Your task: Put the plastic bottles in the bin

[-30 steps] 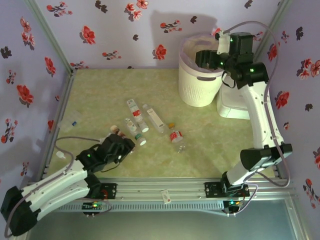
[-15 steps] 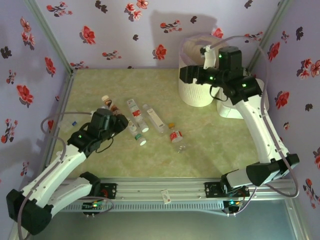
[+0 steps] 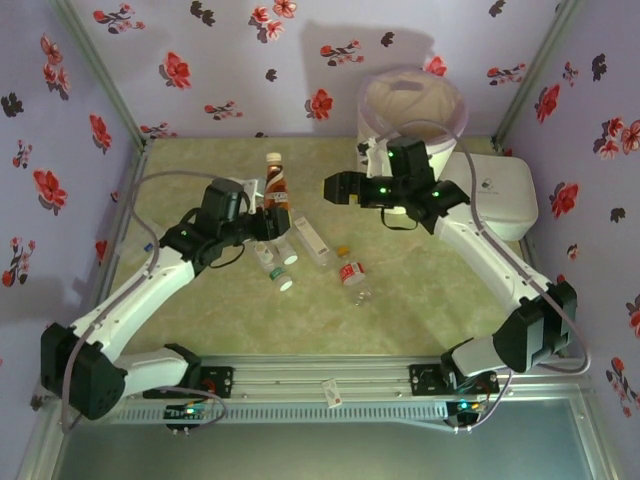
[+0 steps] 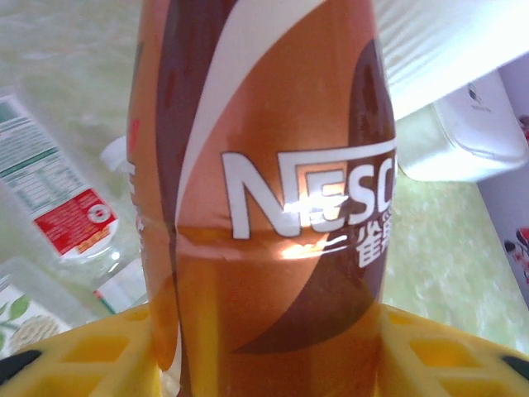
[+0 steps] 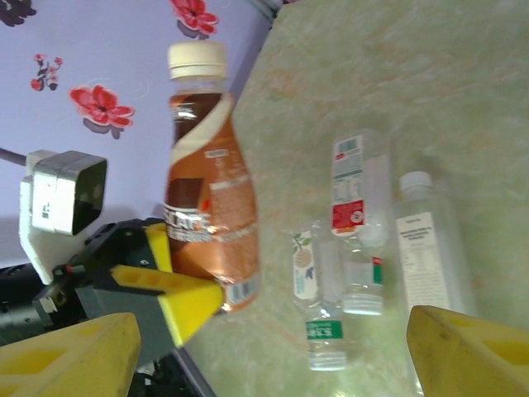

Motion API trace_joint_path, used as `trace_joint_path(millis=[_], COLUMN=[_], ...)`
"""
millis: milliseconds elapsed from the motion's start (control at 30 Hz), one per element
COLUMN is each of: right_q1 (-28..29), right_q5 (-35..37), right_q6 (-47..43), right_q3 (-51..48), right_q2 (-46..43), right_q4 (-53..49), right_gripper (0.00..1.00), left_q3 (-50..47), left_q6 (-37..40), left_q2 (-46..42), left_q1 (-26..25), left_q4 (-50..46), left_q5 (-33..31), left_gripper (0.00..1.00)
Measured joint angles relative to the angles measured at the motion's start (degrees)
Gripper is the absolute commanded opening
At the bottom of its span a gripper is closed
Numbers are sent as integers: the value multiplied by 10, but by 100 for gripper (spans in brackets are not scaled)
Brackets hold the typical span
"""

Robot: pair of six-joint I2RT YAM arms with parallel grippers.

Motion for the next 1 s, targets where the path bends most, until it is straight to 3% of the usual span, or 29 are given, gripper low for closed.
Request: trace_joint_path(millis=[233,567,667,900,1000], right_q1=[14,15,14,15,14], right_q5=[-28,-42,-42,-40,-36], right_q6=[45,67,69,75,77], right_q3=[-1,0,0,1,1], right_q2=[38,76,77,84,85], right_q4=[81,119,125,136,136], right_gripper=[87,85,79,54,48], left_q3=[0,4,5,11,12], left_q6=[34,71,75,85,87], left_q2=[14,40,45,48,48], left_q1=[-11,-45,-51,-56,-59], left_q4=[43,51,51,45,42], left_q5=[73,101,101,103,103], left_gripper=[0,0,0,0,0])
